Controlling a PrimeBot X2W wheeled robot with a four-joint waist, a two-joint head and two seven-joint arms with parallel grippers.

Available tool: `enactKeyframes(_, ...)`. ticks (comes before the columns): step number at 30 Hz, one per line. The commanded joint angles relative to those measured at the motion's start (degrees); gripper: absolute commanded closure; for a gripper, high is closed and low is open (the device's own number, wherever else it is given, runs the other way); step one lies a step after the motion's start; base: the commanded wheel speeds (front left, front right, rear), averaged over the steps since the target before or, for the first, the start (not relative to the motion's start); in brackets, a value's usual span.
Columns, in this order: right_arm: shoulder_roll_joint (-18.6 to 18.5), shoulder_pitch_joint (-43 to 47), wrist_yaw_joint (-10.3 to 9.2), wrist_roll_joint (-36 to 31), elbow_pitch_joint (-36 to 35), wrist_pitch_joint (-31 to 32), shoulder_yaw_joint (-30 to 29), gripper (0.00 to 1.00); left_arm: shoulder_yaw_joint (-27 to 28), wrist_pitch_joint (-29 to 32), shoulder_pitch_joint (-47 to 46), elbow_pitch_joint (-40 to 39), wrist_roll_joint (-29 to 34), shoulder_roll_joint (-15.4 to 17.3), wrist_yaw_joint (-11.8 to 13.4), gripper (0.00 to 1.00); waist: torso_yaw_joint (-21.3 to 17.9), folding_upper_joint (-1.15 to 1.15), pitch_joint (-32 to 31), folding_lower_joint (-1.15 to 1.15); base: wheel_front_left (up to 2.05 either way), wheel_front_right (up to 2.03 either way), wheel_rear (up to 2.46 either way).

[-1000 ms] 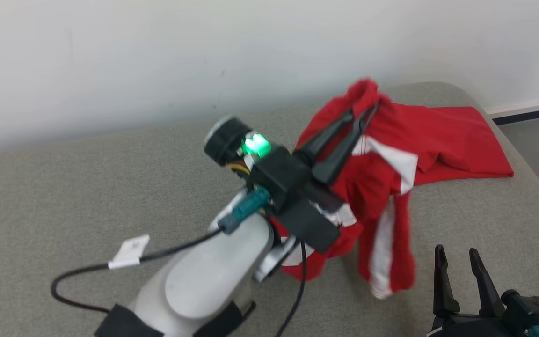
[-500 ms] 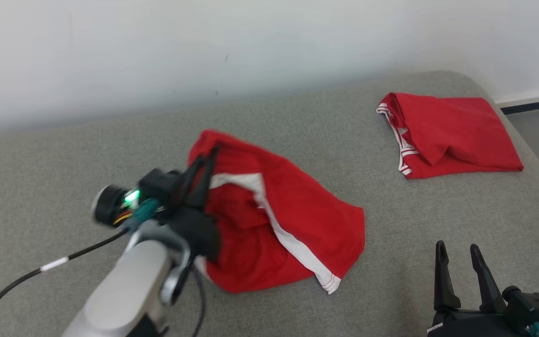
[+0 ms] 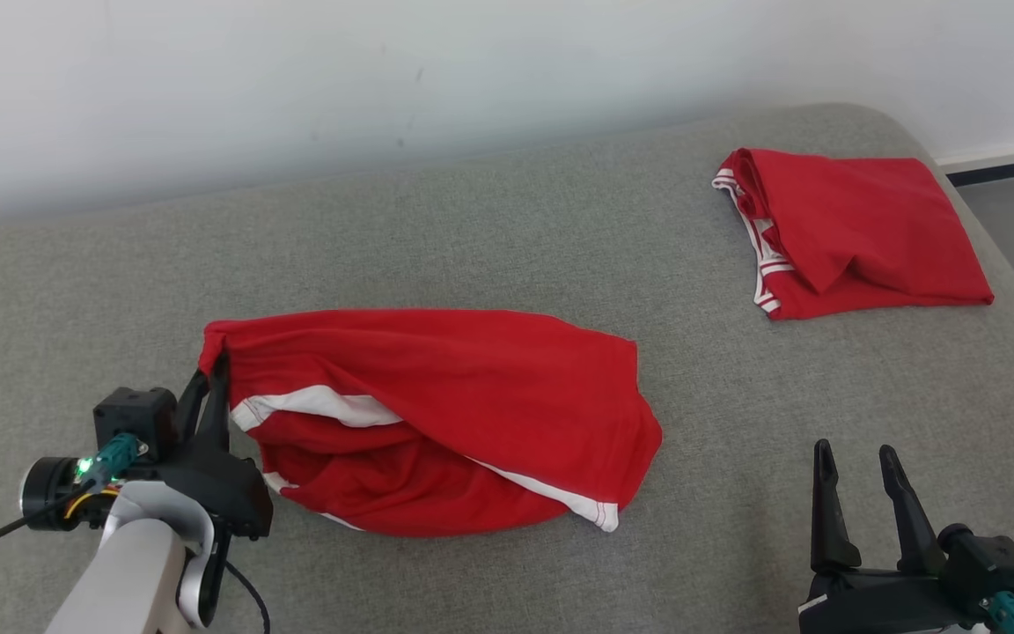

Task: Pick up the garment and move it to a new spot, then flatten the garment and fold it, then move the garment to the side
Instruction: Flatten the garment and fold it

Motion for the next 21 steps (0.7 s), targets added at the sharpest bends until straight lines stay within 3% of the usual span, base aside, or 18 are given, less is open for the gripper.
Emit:
enactKeyframes(1,0.18,-0.05,-0.15,-0.32,0.21,0.00,0.01,0.00,0.80,-0.17,1.17,0.07,1.02,-0.59,-0.39,0.00,0.38,0.00,-0.48,0.00,0.00,0.00,0.00)
enactKeyframes(12,0.18,1.97,-0.15,0.36,0.22,0.00,-0.41,0.00,6.10,-0.18,7.98,-3.11,4.94,-4.50,-2.26,0.00,4.32,0.00,-4.56,0.00,0.00,0.00,0.00)
enactKeyframes(21,0.16,3.12,-0.15,0.73,0.13,0.00,-0.73,0.00,12.21,-0.18,18.18,-16.23,10.02,-6.60,-2.44,0.00,6.73,0.00,-6.30,0.00,0.00,0.00,0.00)
